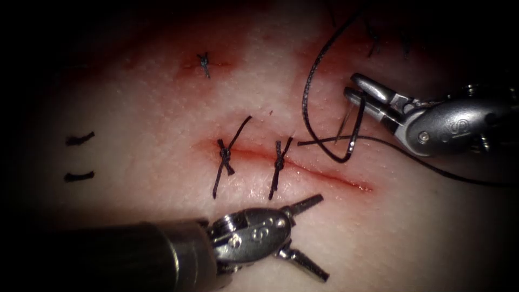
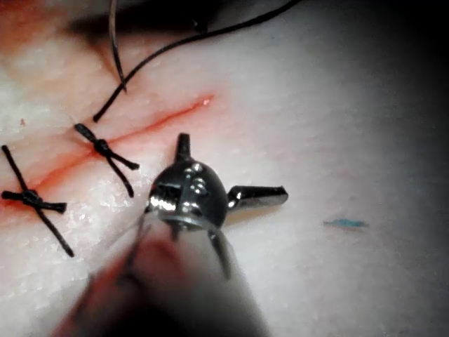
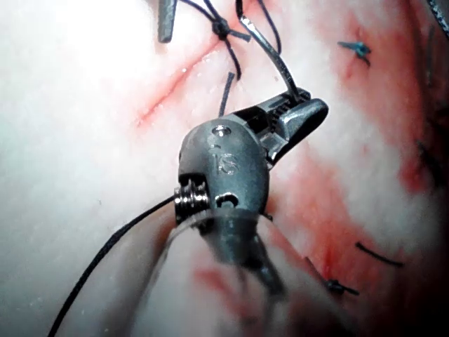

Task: Wound Closure

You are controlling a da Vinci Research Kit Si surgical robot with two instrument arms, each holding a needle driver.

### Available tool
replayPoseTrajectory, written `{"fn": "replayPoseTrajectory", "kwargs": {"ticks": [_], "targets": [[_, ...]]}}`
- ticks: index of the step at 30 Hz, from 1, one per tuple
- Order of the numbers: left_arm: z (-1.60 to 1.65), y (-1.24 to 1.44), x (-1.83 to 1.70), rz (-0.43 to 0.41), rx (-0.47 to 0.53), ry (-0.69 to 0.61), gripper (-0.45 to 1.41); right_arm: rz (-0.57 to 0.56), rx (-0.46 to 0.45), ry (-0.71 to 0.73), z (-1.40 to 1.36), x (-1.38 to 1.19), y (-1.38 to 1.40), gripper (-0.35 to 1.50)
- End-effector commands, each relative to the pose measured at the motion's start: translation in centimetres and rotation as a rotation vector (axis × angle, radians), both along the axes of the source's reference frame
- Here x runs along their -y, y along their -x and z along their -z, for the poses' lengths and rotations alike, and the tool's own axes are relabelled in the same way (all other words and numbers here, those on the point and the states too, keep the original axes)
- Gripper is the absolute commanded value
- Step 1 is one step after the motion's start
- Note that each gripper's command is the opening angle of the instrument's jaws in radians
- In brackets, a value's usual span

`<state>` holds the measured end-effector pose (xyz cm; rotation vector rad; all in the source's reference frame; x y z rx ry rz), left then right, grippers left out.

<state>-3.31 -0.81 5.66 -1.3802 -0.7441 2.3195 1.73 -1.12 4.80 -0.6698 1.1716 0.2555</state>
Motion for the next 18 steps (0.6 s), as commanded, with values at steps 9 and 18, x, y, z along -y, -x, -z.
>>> {"fn": "replayPoseTrajectory", "kwargs": {"ticks": [9, 18], "targets": [[-0.13, 0.01, -0.02, 0.01, -0.023, -0.011, 1.09, 0.021, 0.002, -0.004, -0.04, 0.15, -0.1, -0.35], [-0.12, -0.03, -0.05, 0.024, -0.046, -0.059, 1.03, 0.054, 0.031, -0.004, -0.18, 0.38, -0.16, -0.35]]}}
